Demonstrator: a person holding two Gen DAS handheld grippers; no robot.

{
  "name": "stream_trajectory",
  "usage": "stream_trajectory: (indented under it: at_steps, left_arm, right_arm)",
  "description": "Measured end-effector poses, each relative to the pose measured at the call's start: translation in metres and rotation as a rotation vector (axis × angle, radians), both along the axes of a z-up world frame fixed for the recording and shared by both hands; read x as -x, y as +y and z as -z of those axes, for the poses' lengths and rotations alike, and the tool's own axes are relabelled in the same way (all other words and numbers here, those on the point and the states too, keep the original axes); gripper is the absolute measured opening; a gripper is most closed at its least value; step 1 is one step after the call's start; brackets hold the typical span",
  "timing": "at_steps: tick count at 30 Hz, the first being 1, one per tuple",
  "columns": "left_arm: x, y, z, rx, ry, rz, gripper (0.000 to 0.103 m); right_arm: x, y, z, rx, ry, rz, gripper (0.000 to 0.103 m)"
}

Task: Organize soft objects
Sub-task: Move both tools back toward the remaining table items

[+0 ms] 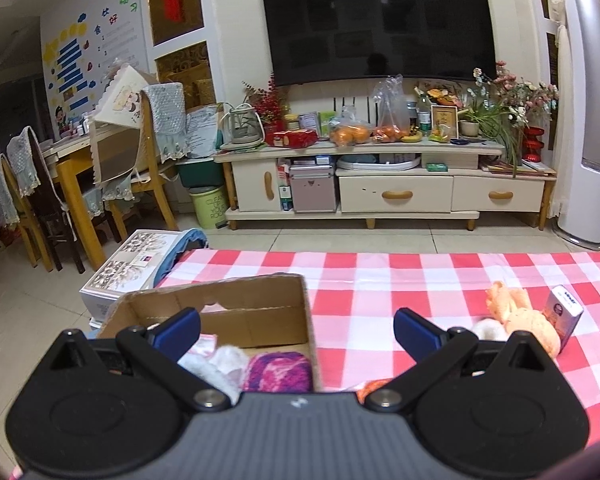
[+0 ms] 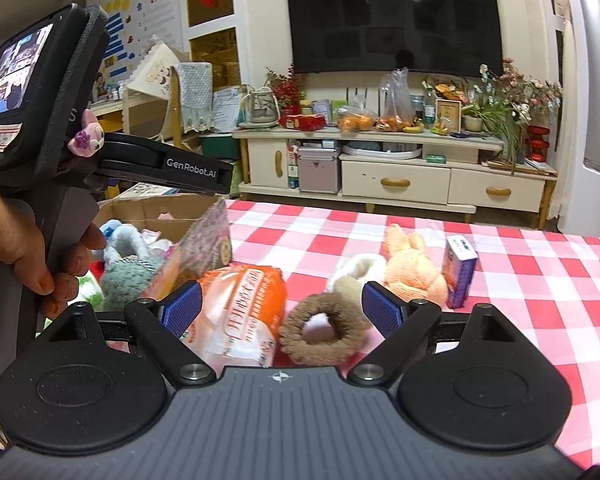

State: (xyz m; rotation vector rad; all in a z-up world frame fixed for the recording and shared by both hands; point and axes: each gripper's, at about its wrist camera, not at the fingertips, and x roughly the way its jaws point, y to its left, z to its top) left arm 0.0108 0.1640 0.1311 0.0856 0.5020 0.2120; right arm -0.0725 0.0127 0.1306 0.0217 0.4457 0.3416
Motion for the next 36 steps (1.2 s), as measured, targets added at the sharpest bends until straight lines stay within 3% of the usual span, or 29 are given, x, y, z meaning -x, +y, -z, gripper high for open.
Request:
stream_trajectory:
  at_steps: [25, 36]
  left_arm:
    - [-0.01, -0.07, 0.015, -0.046, 0.047, 0.109, 0.102]
    - [-0.016, -0.088, 0.033, 0.063, 0.141, 0.205, 0.102]
  right_arm:
    - [-0.019, -0.045, 0.024, -0.065, 0.043, 0.144, 0.103]
    - [-0.049, -0.083, 0.047, -0.091, 0.061, 0.258, 0.103]
